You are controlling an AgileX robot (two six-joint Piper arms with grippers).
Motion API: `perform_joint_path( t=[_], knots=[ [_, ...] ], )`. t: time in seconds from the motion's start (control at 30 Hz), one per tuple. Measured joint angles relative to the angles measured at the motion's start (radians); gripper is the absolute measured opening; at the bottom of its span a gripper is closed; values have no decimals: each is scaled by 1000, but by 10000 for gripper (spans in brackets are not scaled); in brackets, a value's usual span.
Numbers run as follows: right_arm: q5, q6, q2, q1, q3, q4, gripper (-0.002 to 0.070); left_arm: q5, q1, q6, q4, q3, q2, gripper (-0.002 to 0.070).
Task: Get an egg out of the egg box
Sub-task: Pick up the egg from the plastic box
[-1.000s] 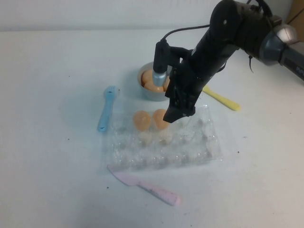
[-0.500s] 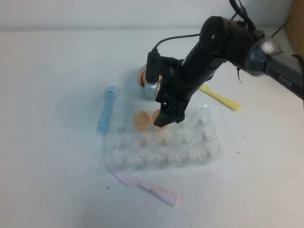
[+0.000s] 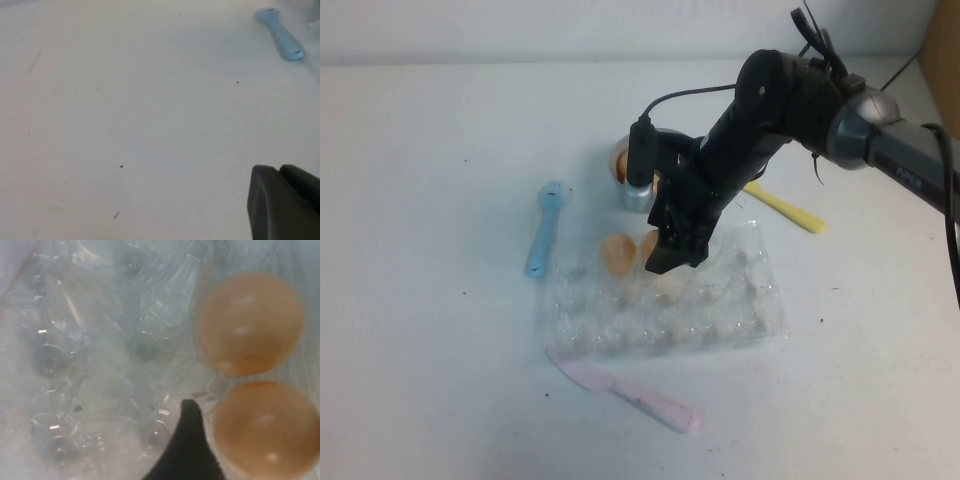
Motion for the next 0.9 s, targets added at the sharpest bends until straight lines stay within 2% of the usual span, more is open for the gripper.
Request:
perform_joint_path(
  t=[0.37,0.9],
  knots=[
    [-9,-2,0,0,0,0,328,0,0,0,0,0,0,-3],
    [-1,-2,-94,0,0,-10,279,0,0,0,0,0,0,-3]
  ],
)
